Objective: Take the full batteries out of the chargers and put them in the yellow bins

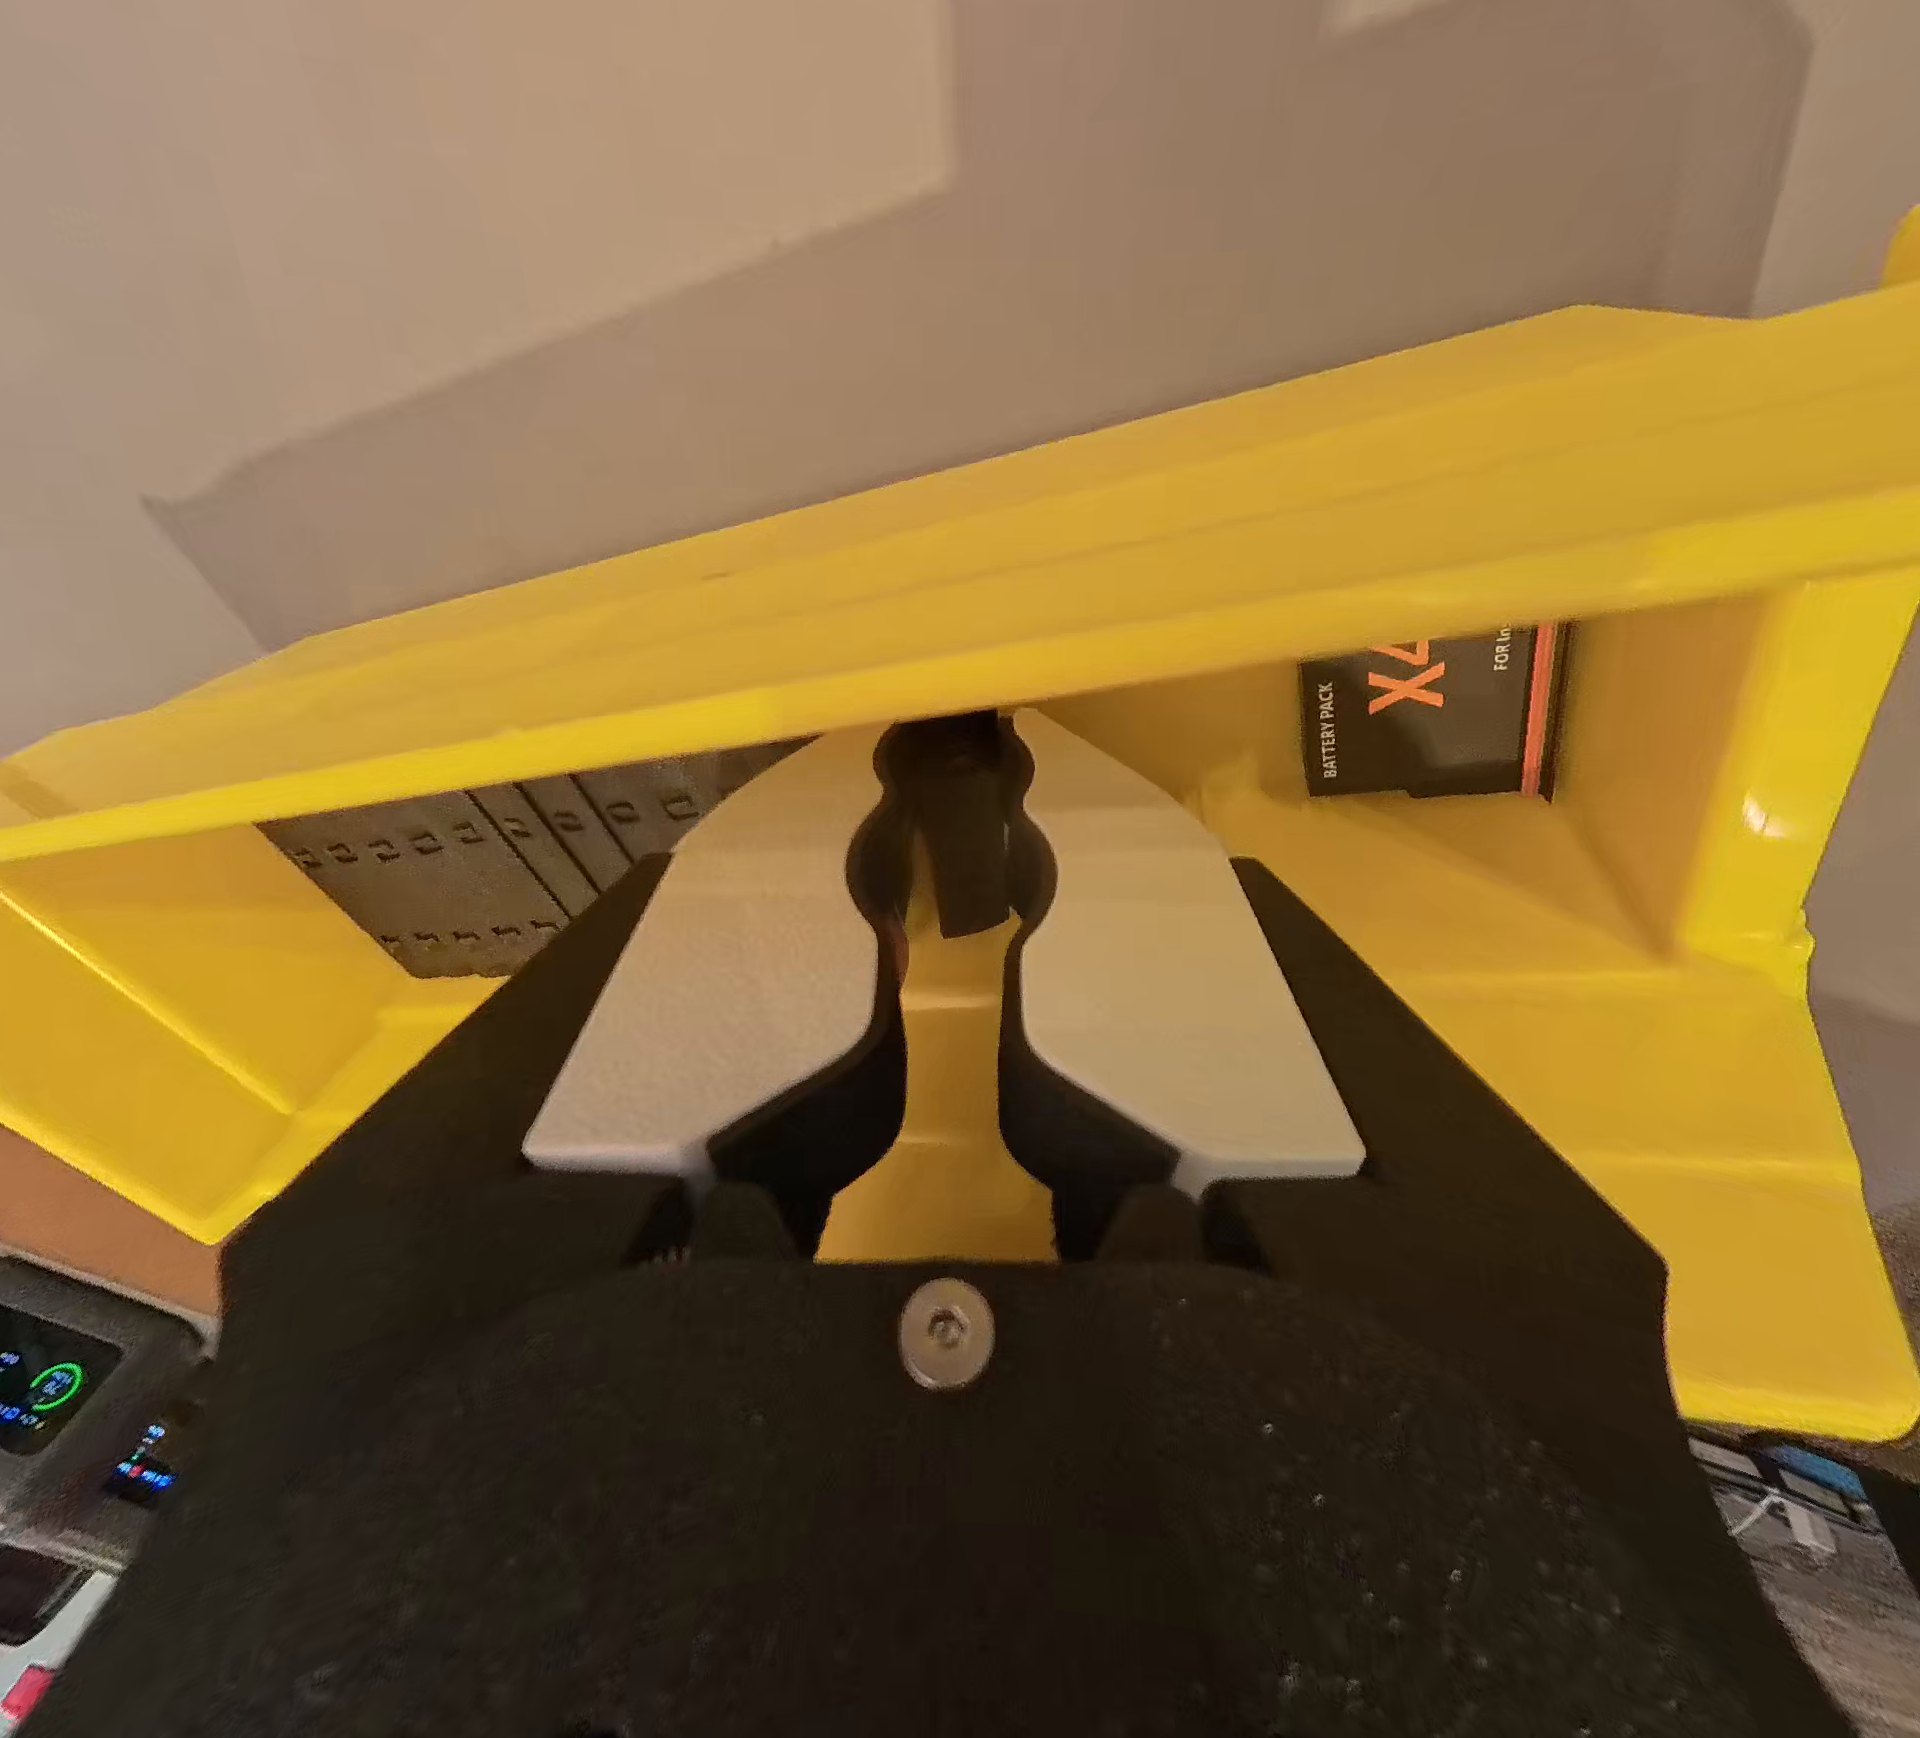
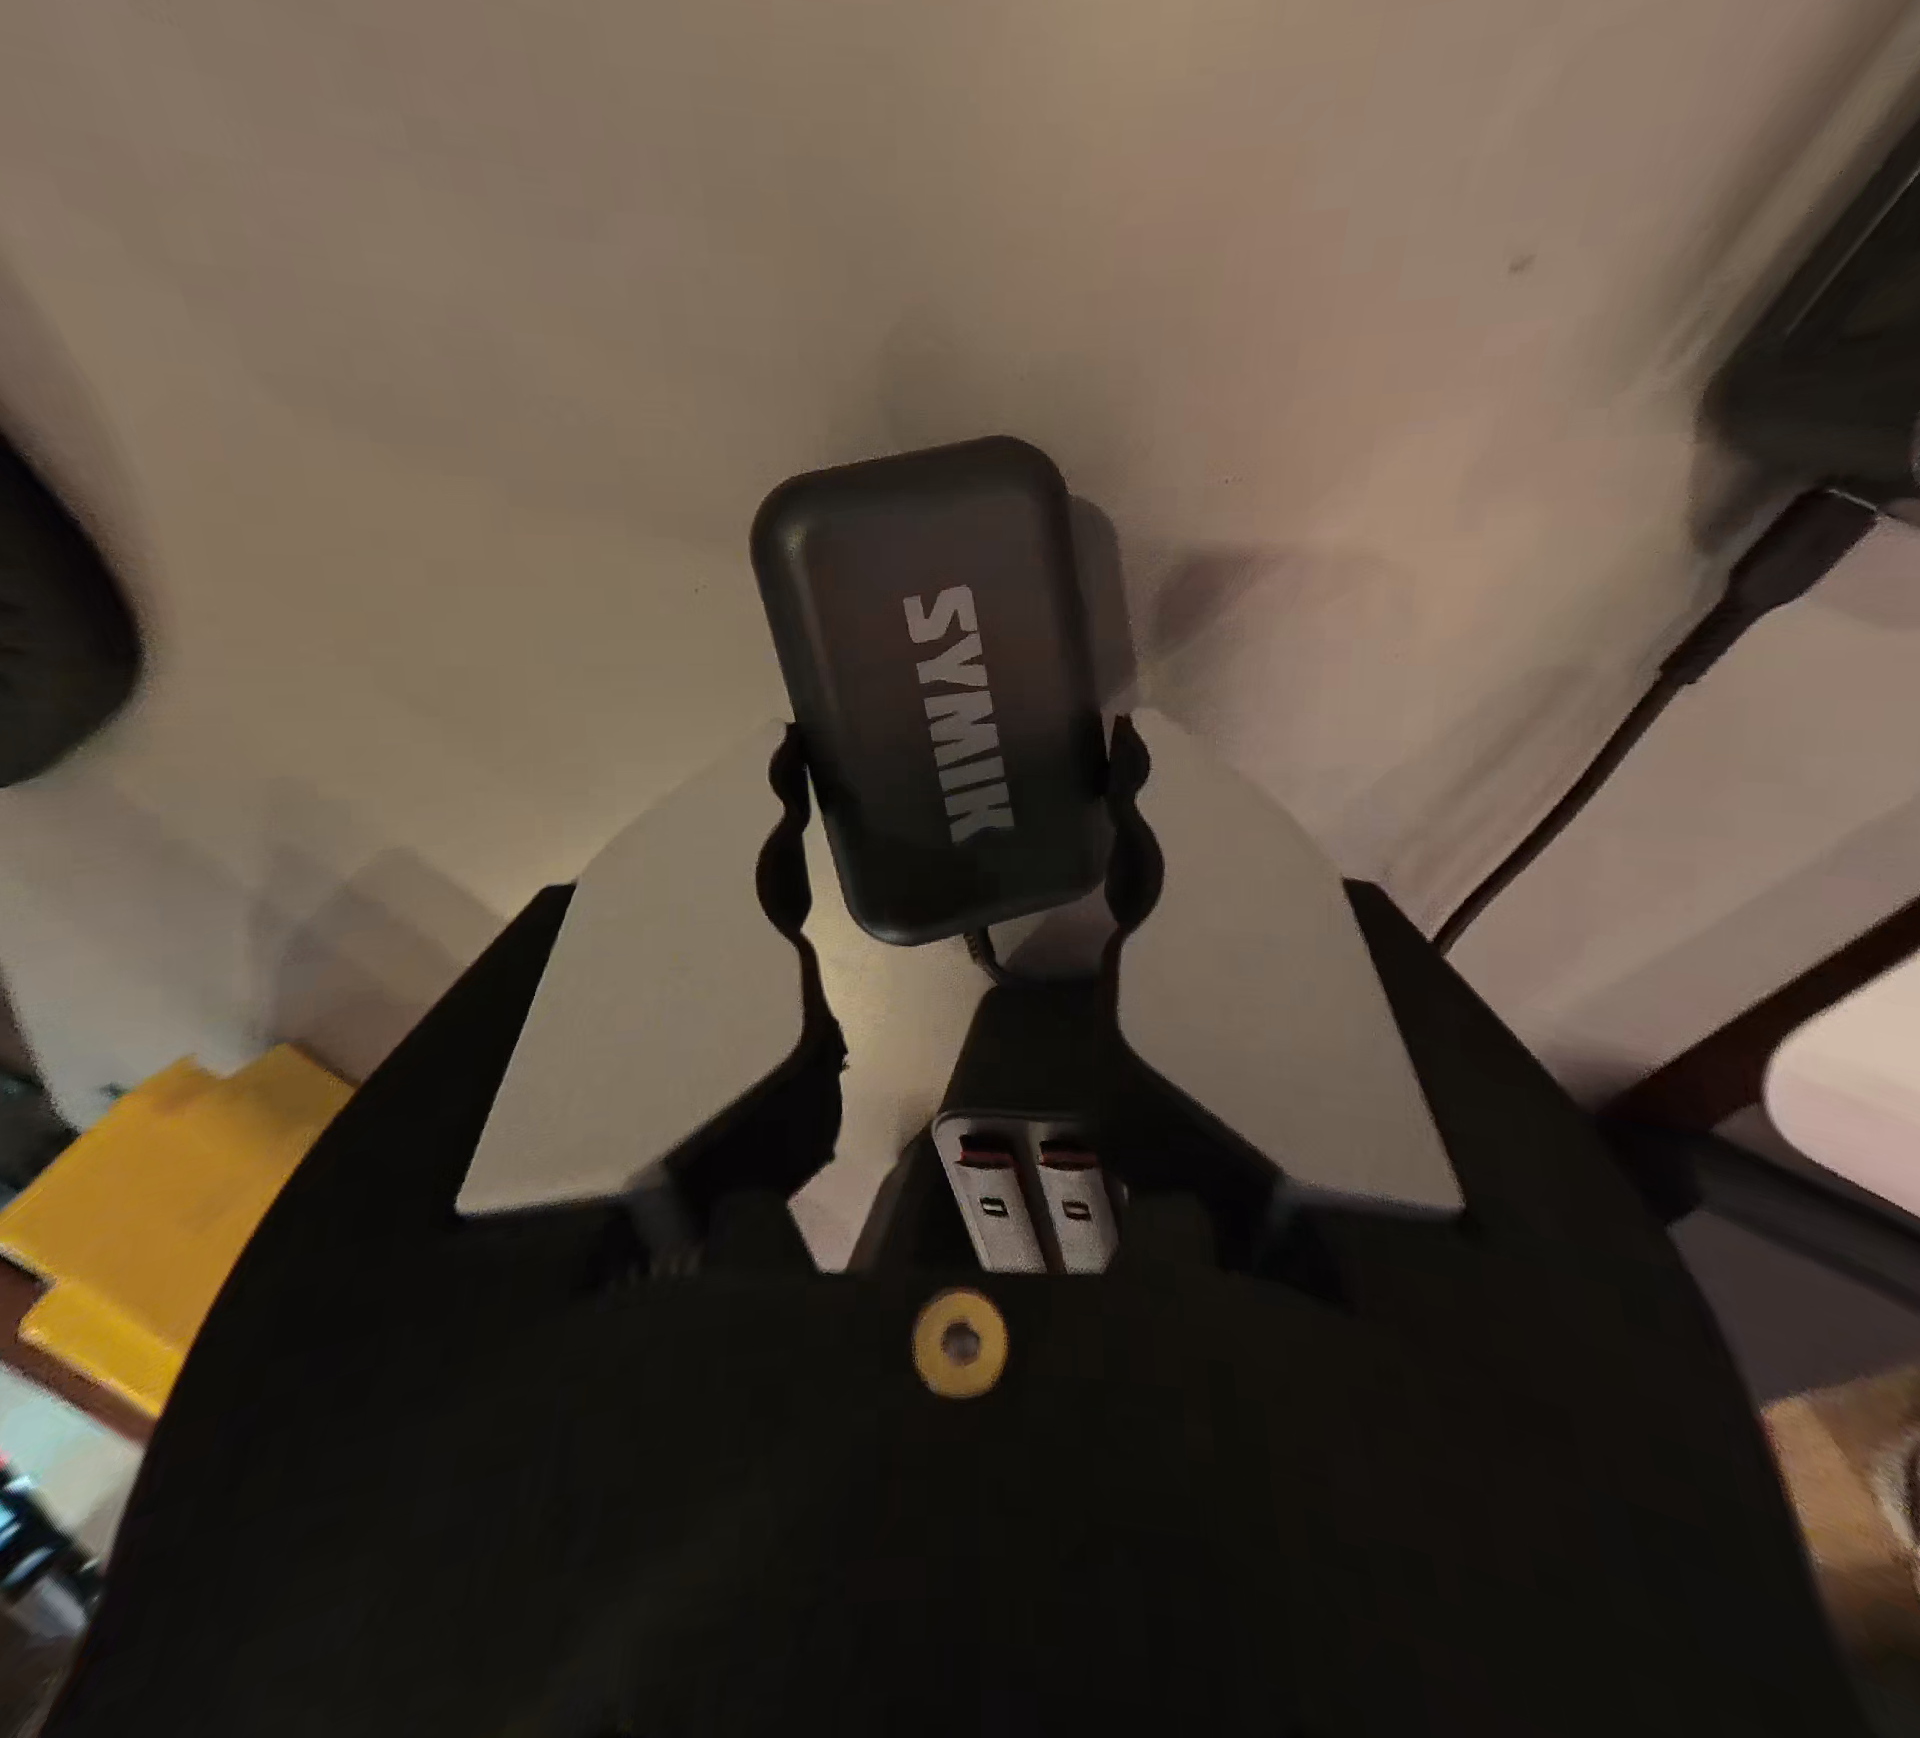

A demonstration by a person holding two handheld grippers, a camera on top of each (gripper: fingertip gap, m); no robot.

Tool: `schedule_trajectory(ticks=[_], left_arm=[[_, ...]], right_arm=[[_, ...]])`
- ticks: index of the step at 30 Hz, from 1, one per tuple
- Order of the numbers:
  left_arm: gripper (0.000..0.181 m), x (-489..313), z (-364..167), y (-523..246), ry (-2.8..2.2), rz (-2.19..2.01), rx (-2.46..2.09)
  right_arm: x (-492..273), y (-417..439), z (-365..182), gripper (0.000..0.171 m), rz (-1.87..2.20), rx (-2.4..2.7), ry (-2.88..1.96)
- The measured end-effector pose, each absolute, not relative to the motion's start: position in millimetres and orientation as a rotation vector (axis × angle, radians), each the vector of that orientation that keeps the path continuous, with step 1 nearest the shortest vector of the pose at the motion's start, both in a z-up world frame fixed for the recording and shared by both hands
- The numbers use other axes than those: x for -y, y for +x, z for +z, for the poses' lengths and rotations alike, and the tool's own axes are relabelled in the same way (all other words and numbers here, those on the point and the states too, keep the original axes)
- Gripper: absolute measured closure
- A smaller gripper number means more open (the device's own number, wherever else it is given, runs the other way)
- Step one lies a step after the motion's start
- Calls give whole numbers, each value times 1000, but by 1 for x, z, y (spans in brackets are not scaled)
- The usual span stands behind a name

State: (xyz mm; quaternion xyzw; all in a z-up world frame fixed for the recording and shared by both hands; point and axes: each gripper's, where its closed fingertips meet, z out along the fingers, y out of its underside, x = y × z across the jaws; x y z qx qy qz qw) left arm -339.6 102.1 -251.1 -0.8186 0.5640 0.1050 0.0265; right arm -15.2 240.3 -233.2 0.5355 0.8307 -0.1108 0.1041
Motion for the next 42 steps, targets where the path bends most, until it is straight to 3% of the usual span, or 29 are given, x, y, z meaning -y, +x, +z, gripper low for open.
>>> schedule_trajectory(ticks=[13, 14, 15, 16, 18, 26, 30, 36, 42], left_arm=[[167, -101, -252, -339, -2504, 347, -1764], [167, -101, -252, -339, -2504, 349, -1764], [167, -101, -252, -339, -2504, 351, -1766], [167, -101, -252, -339, -2503, 354, -1768], [167, -101, -252, -339, -2505, 357, -1771], [166, -104, -246, -341, -2489, 374, -1726], [152, -102, -234, -340, -2485, 323, -1670], [145, -103, -217, -341, -2450, 396, -1670], [151, -119, -193, -348, -2397, 501, -1514]], right_arm=[[-233, -22, -217, 119, -643, -2183, 1742], [-229, -24, -215, 126, -714, -2116, 1766], [-225, -28, -211, 161, -808, -2036, 1788], [-226, -30, -210, 171, -834, -2006, 1817], [-233, -22, -220, 171, -713, -2163, 1806], [-228, -29, -198, 144, -819, -2470, 1832], [-225, -21, -195, 123, -834, -2598, 1910], [-220, 0, -217, 85, -714, -2614, 2077], [-213, 1, -241, 71, -626, -2622, 2334]])
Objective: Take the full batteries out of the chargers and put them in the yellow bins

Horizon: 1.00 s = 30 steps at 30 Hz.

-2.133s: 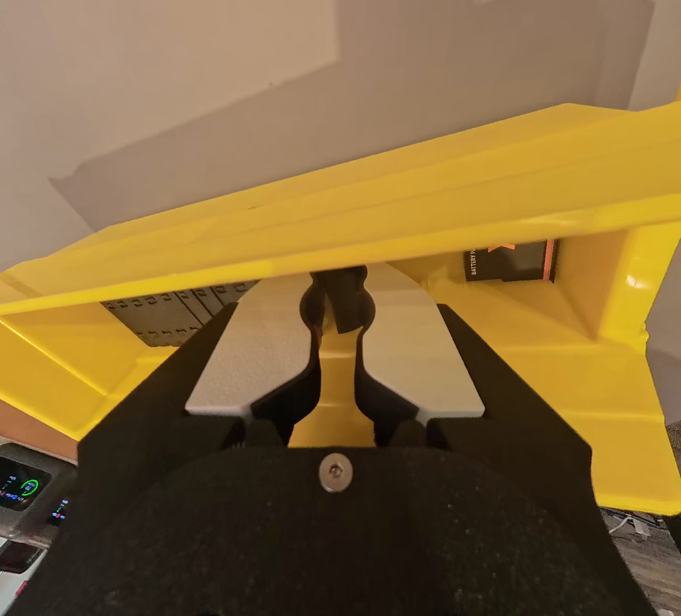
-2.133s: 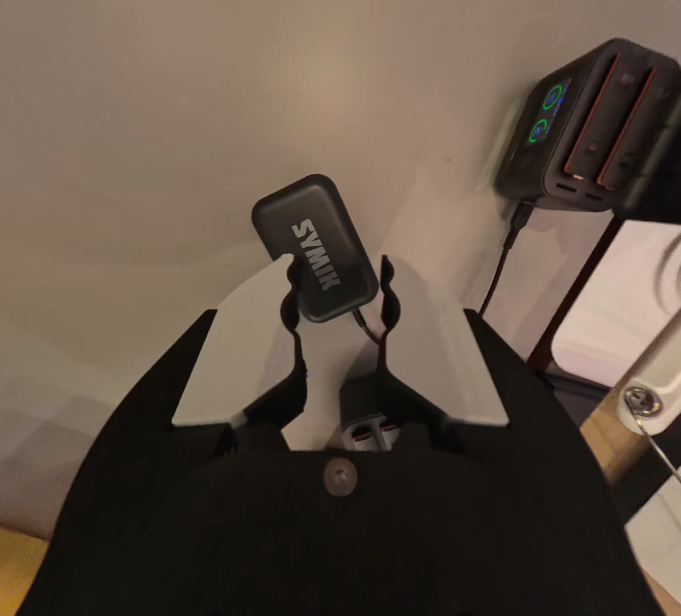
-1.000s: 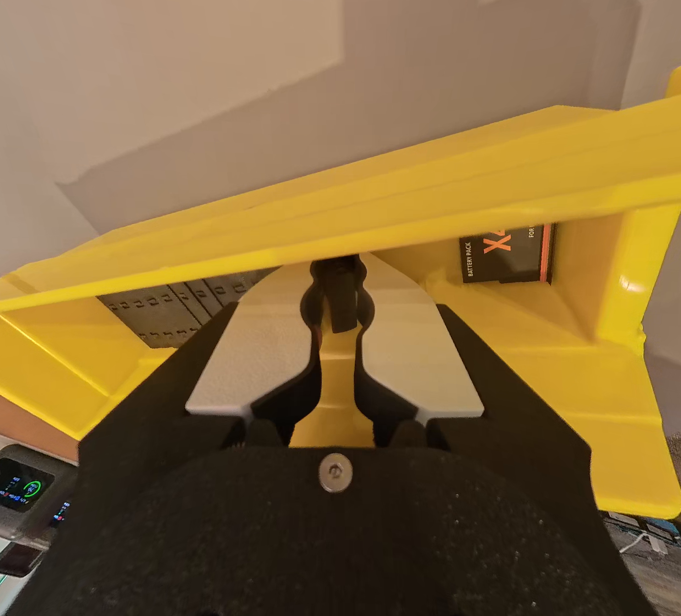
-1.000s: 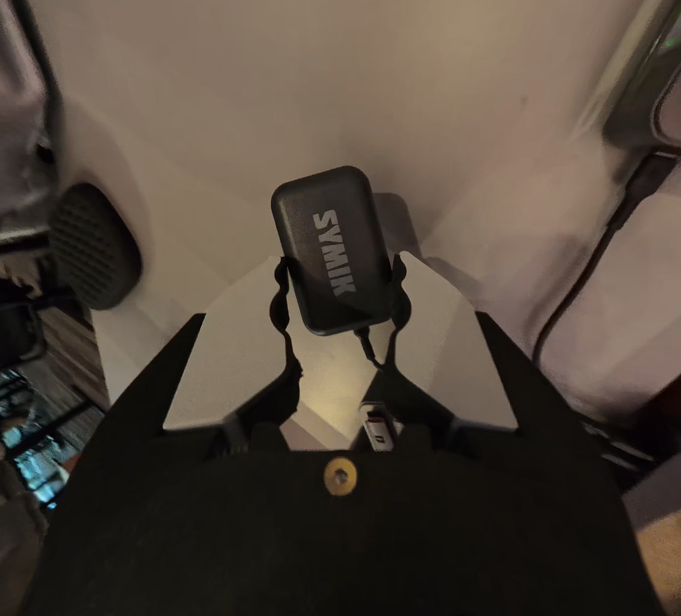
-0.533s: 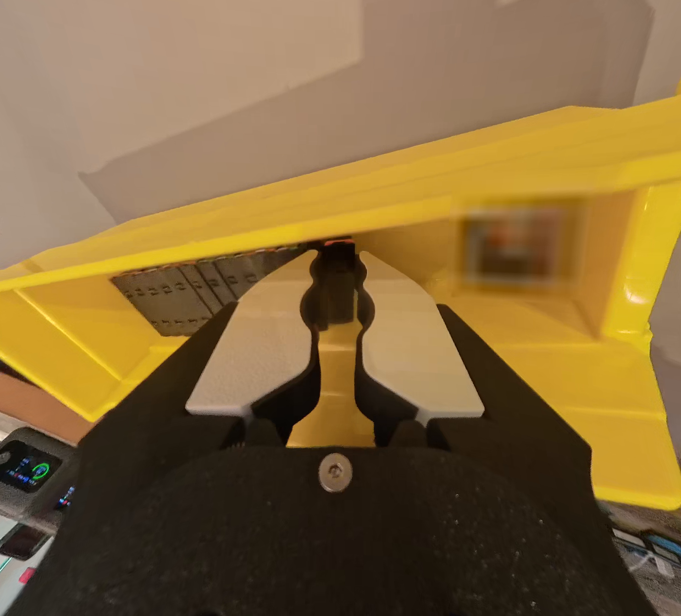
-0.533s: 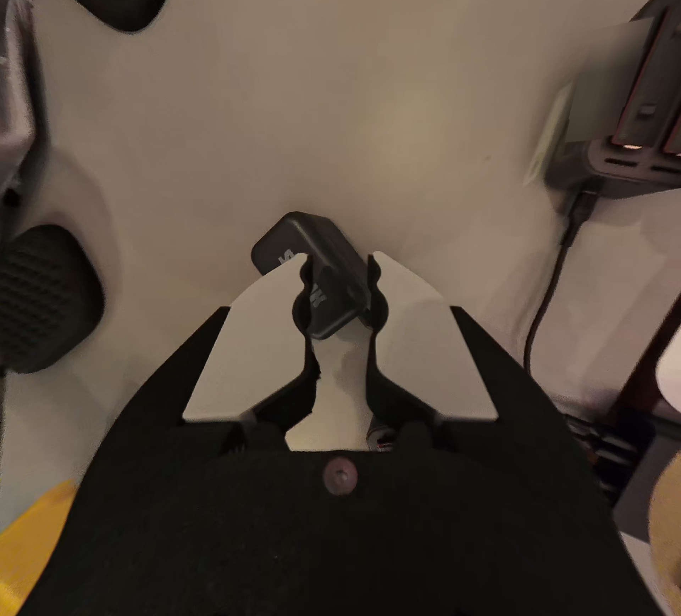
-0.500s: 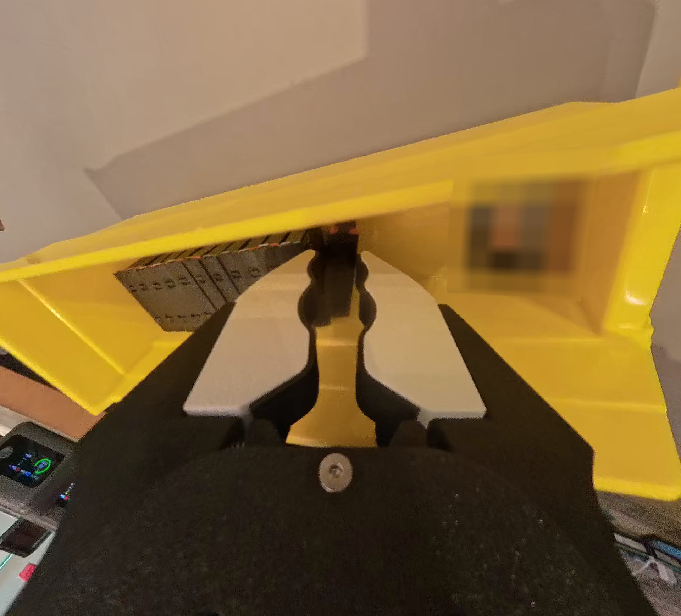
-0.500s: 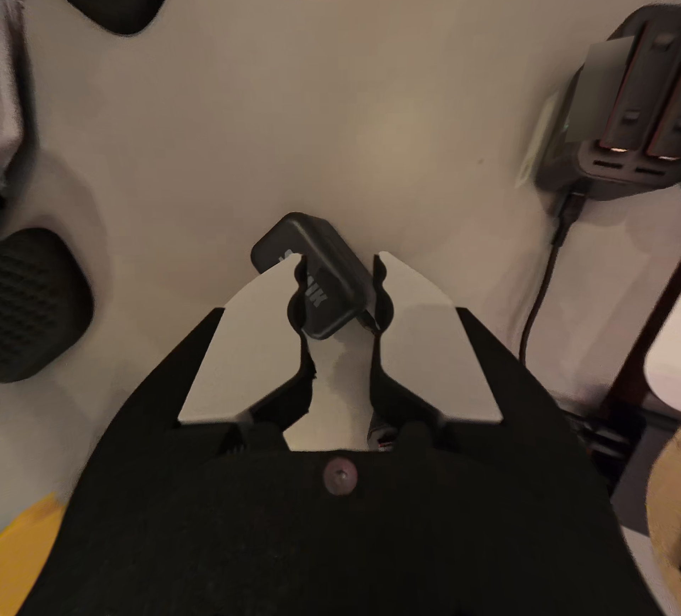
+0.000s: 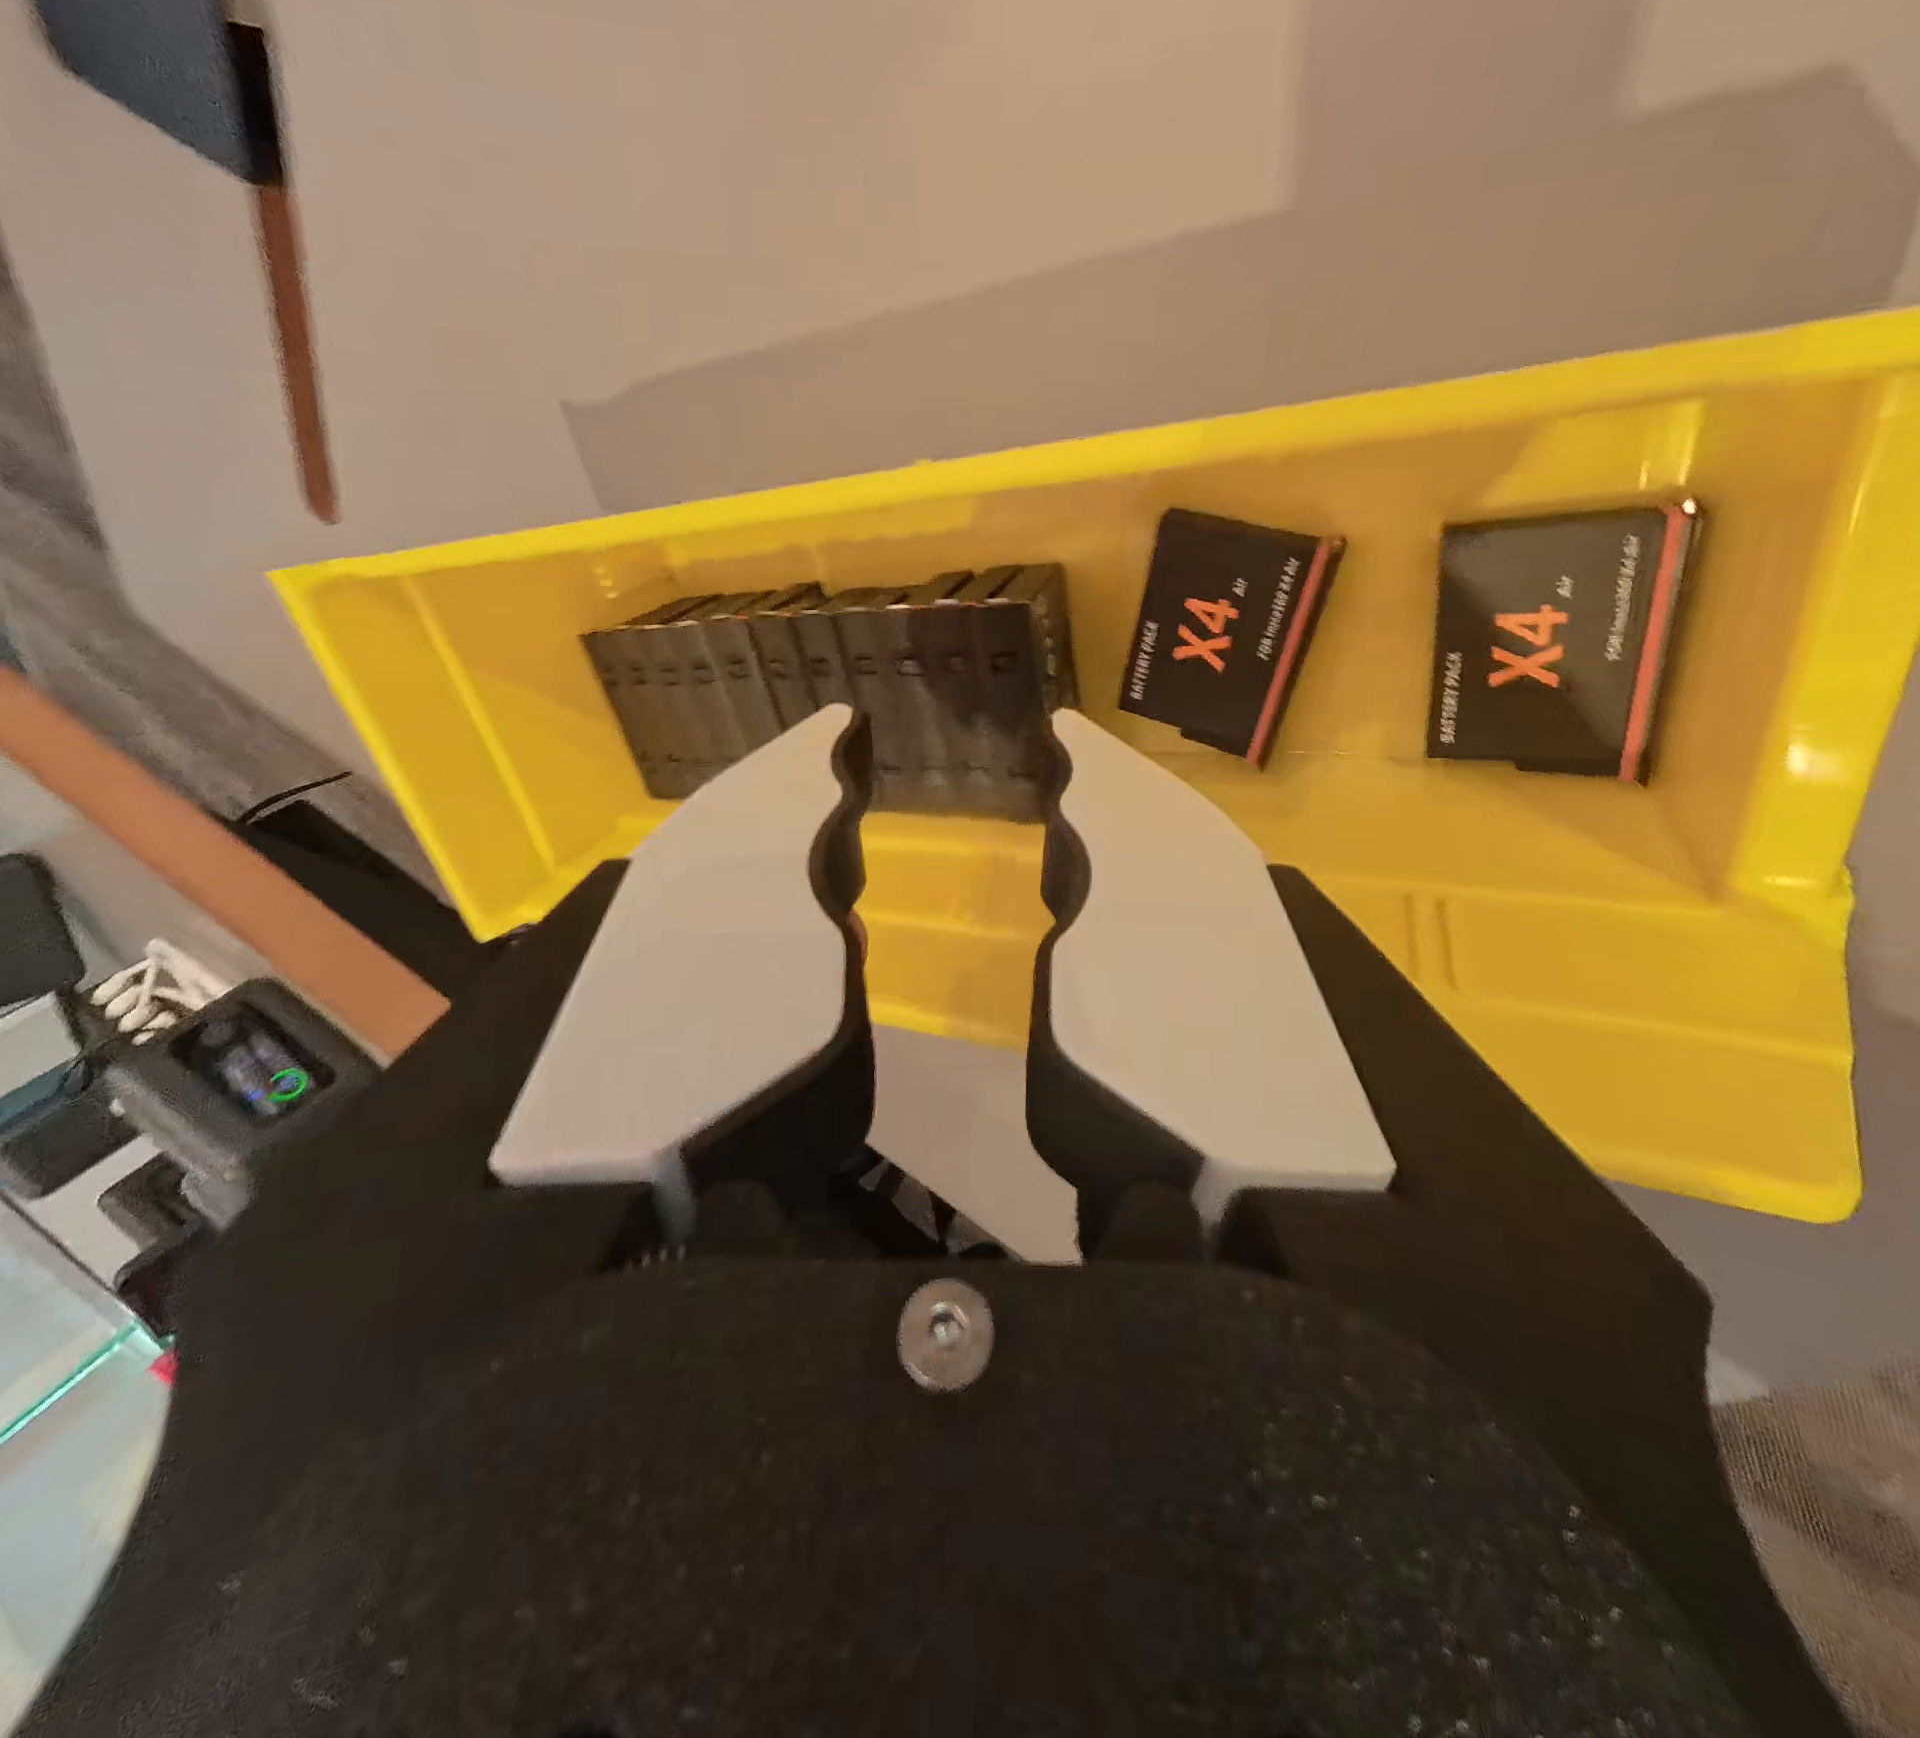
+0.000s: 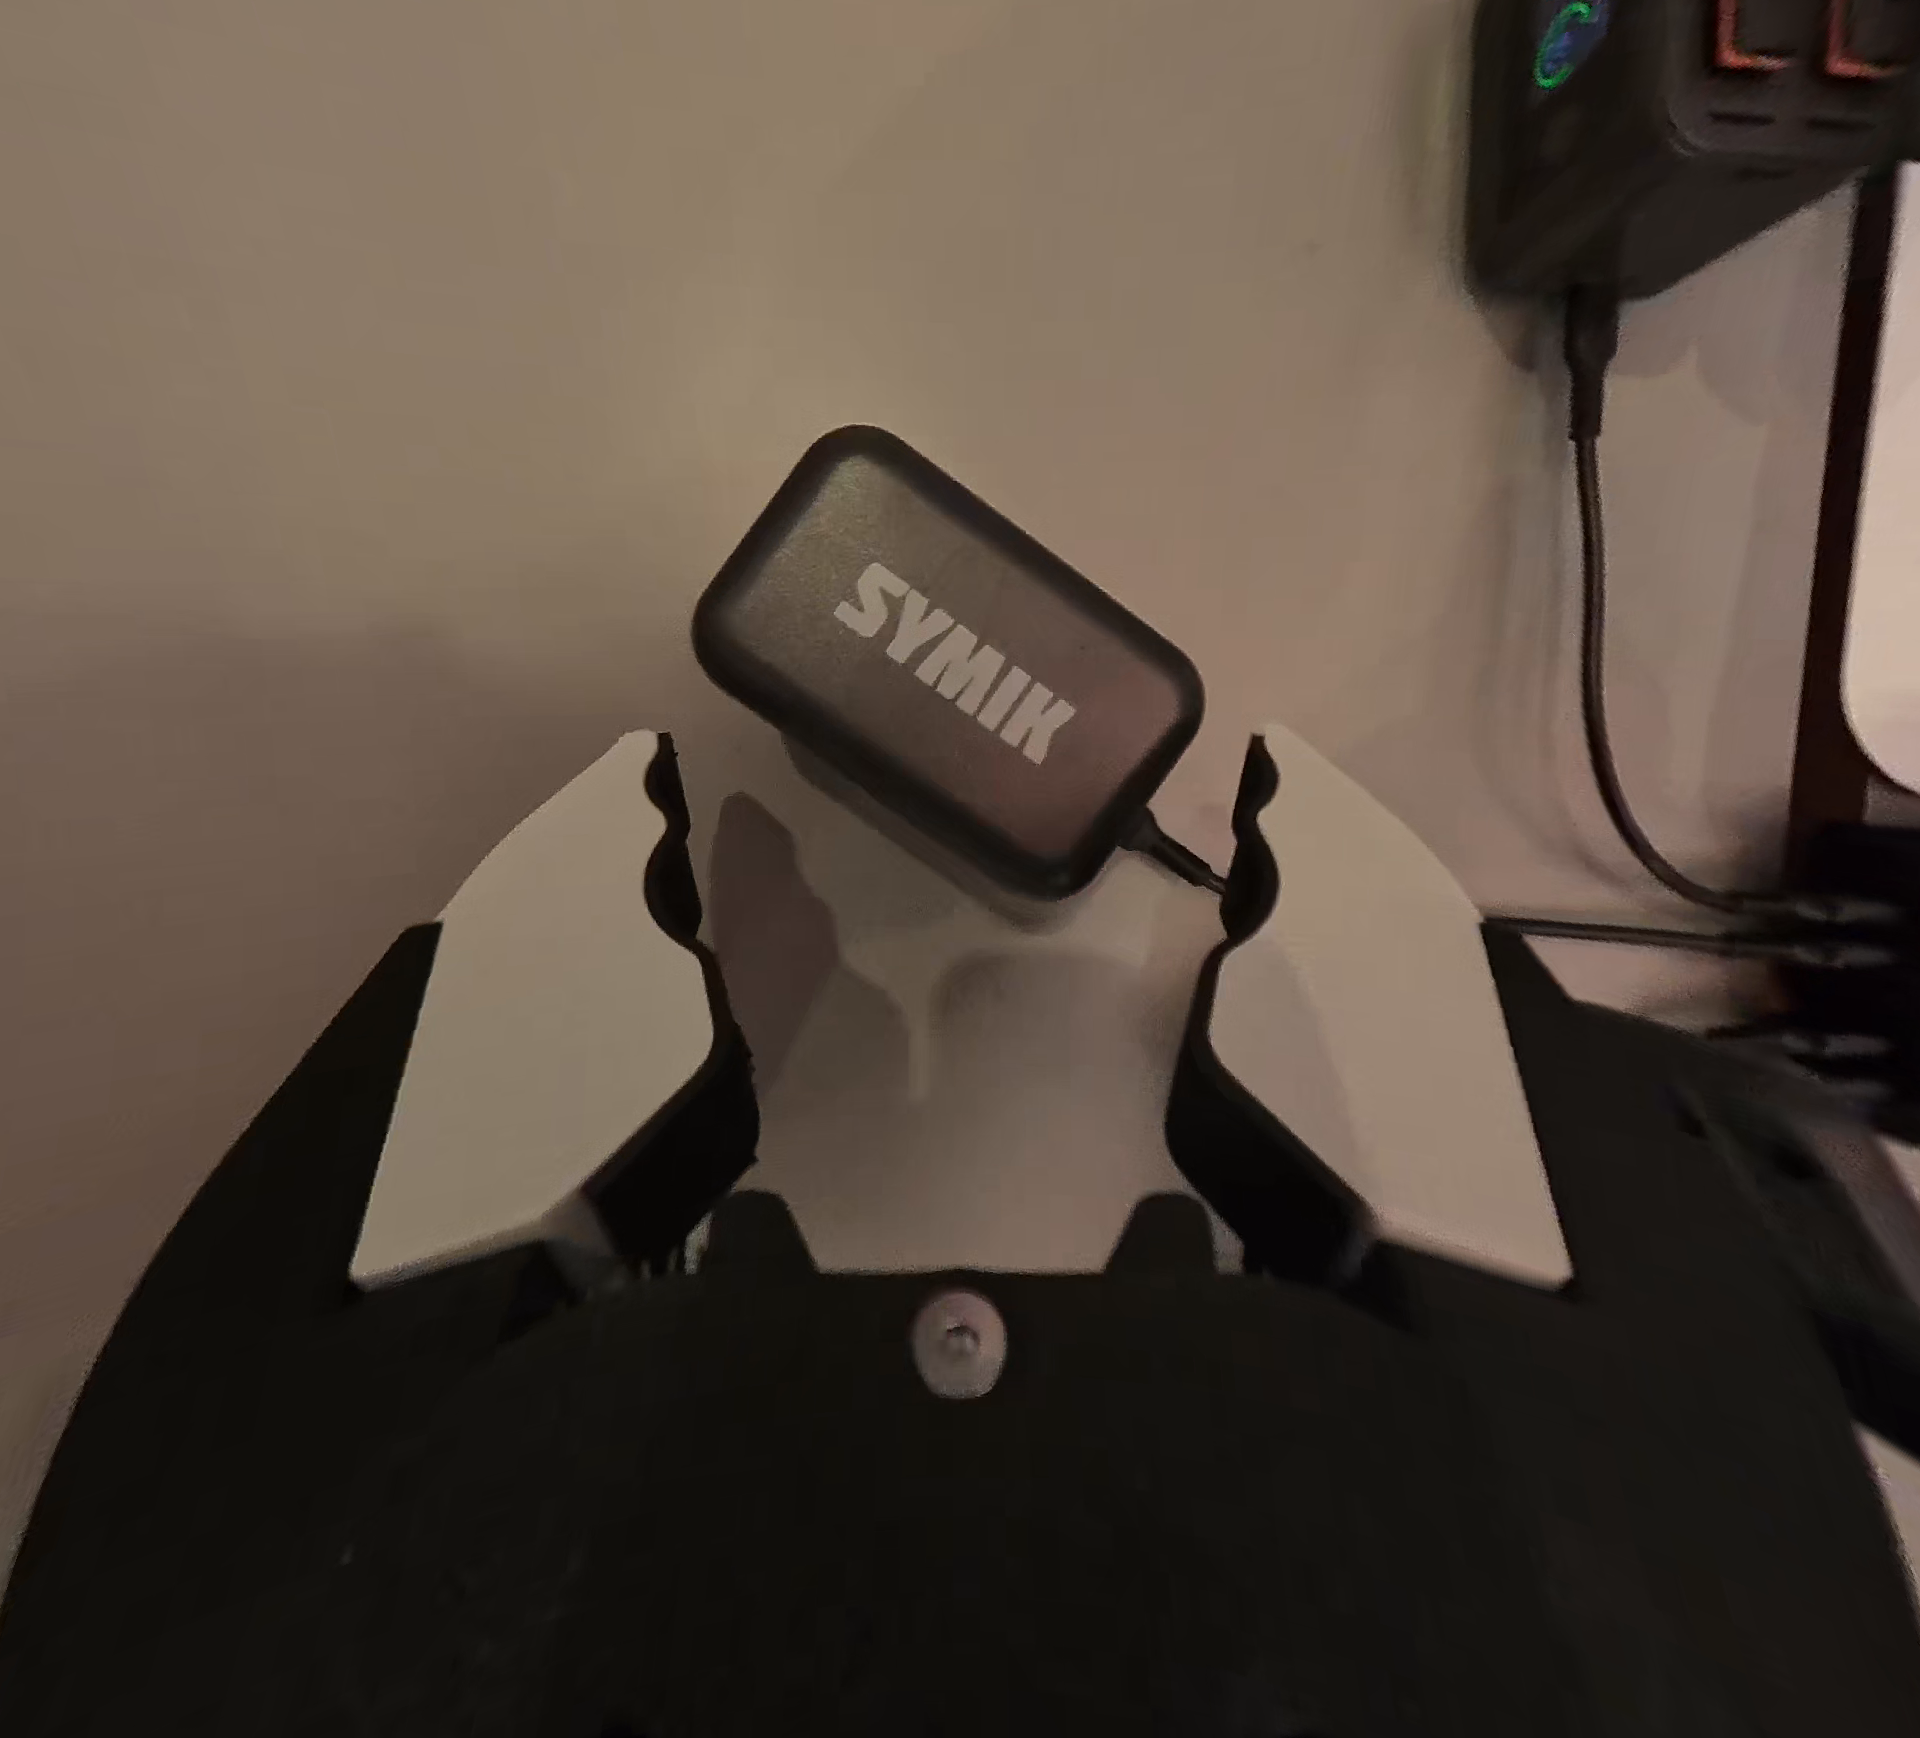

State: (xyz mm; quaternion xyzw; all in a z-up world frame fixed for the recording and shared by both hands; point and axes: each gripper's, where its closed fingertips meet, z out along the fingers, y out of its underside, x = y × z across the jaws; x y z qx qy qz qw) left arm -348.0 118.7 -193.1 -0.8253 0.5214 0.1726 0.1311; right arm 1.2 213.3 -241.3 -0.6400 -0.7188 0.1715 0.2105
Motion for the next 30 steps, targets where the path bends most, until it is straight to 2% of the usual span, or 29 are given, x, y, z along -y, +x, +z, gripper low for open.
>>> schedule_trajectory(ticks=[5, 11, 17, 30], left_arm=[[152, -137, -161, -312, -2229, 440, -1329], [151, -152, -141, -210, -2026, 57, -1160], [139, -175, -152, -122, -2021, -212, -1165], [131, -231, -203, -36, -2115, -181, -1260]], right_arm=[[-215, -7, -256, 65, 428, 1763, -1865], [-221, -20, -256, 74, 450, 1467, -1909], [-231, -29, -252, 74, 429, 1212, -1903], [-243, -31, -248, 76, 347, 962, -1907]])
